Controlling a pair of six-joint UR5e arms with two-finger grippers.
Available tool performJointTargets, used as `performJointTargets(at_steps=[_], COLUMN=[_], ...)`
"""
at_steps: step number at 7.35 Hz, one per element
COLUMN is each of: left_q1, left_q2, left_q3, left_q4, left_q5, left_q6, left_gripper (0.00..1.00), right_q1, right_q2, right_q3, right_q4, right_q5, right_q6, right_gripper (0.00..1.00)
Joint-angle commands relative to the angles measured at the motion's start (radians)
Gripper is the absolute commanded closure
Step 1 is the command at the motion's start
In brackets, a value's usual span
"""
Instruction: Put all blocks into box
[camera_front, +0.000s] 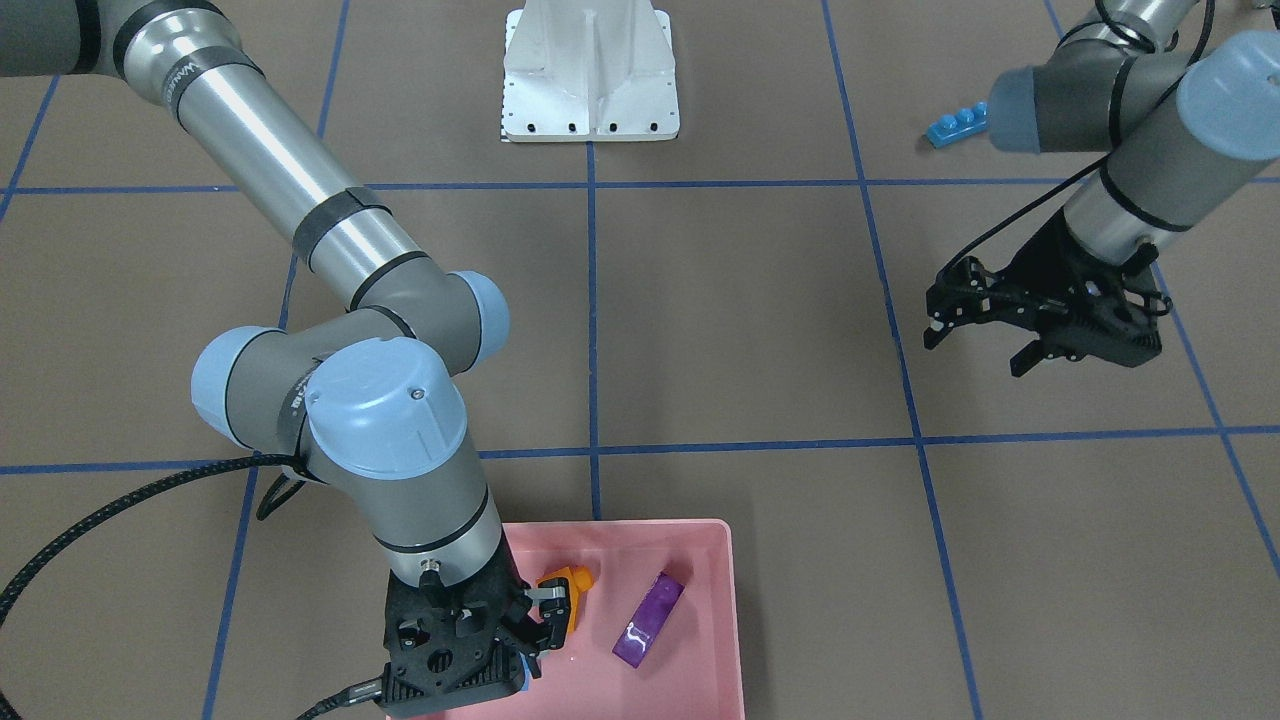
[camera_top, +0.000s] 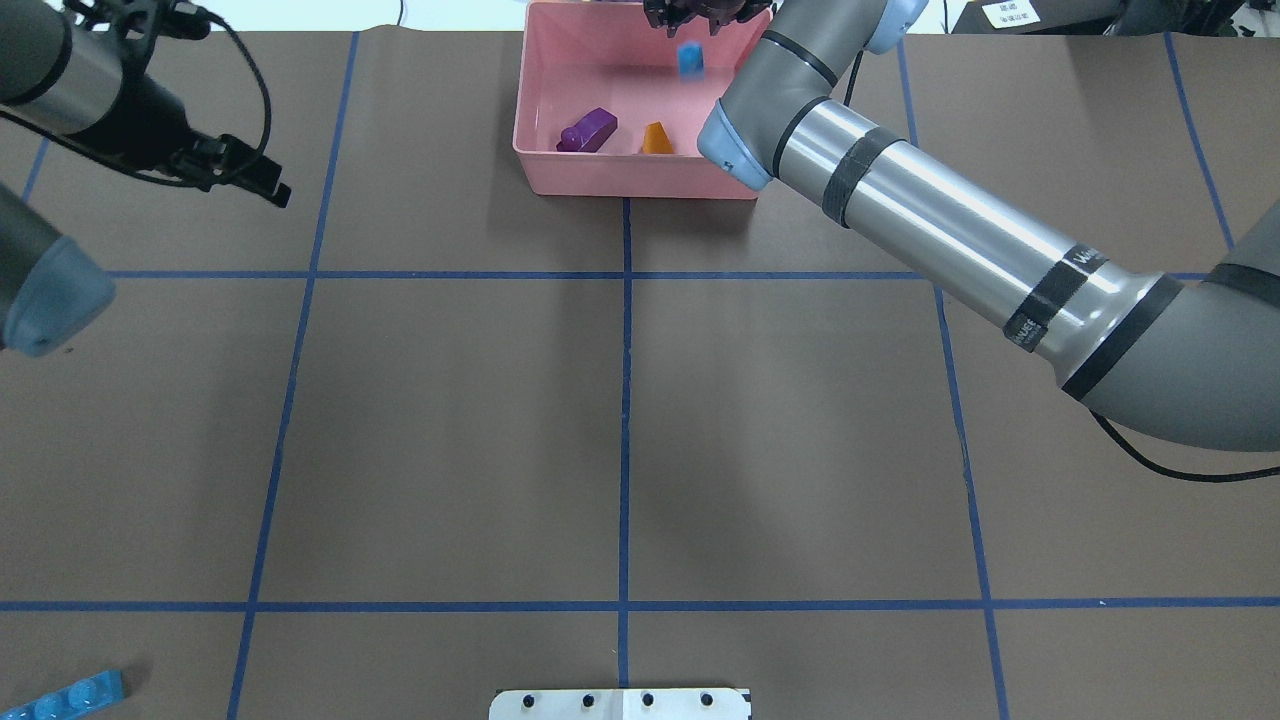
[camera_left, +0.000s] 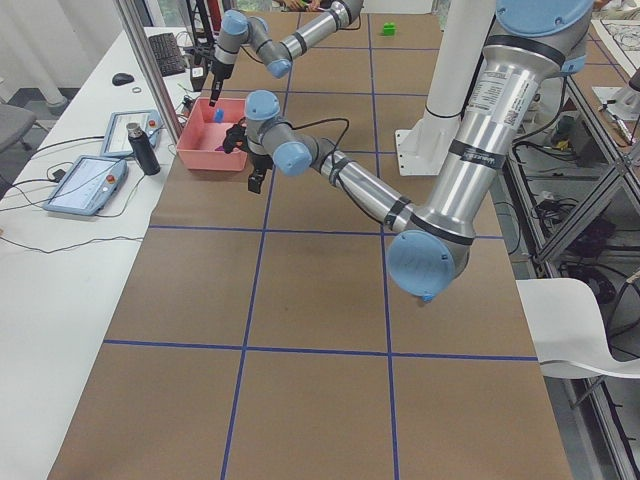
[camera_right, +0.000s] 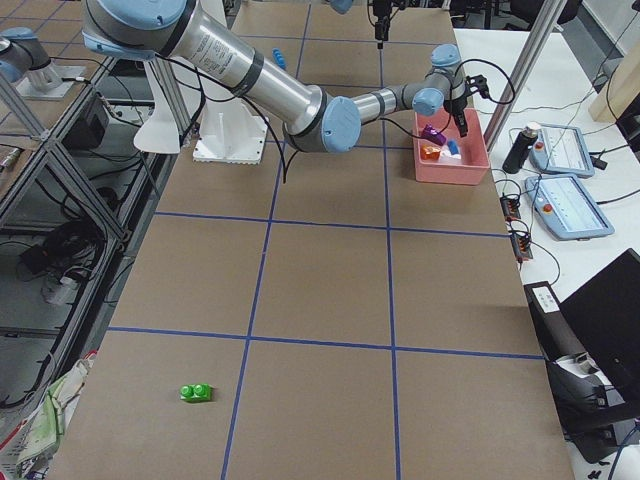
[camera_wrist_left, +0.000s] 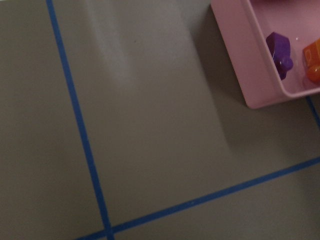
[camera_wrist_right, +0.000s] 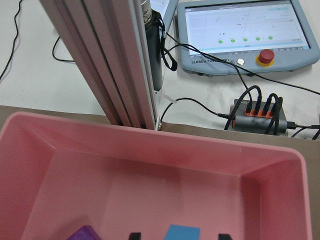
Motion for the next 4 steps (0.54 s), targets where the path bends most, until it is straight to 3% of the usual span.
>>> performJointTargets(at_steps=[1,3,4], left_q1=[0.042,0.173,0.268], left_q2=[0.221,0.364,0.421], left_q3=[-0.174,-0.257,-0.274], left_q4=[0.034,0.028,0.022], left_q5=[0.005,0.064,0.127], left_q6=[0.053,0.059,0.059], left_gripper=[0.0,0.0,0.0], right_q1=[0.001,0.012,0.03], right_q2=[-0.007,-0.044,-0.147], right_q3=[-0.001,0.044,0.171], right_q4=[0.002,-0.004,-0.039], right_q5=[0.001,0.075,0.134], right_q6=[0.008,0.023,0.02], right_gripper=[0.01,0.01,0.01])
